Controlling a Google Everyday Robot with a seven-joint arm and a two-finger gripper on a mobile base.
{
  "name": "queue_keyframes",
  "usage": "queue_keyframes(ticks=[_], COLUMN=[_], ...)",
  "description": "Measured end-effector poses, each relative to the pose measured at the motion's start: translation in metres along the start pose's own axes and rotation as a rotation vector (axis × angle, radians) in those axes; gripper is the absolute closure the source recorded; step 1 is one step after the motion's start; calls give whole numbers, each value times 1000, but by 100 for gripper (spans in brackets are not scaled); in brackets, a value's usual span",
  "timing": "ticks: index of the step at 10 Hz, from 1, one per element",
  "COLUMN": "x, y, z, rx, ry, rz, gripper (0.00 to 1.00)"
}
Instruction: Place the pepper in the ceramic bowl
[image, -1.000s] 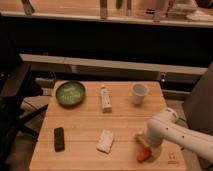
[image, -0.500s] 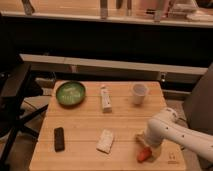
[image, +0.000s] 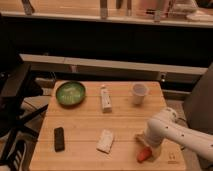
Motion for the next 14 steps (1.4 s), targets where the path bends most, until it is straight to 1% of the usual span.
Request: queue_keyframes(ticks=[2, 3, 4, 5, 6, 8, 9, 14], x=[0, 0, 0, 0, 0, 1, 2, 14], y=[-1, 0, 0, -1, -2, -10, -13, -25], z=[0, 1, 1, 1, 2, -9, -14, -28], rx=[-2, -3, -4, -4, -6, -4, -2, -7], ry=[-3, -4, -5, -5, -5, 8, 12, 28], rz=[-3, -4, -5, -7, -11, -21, -25, -48], gripper=[45, 47, 53, 62, 73, 94, 99, 100])
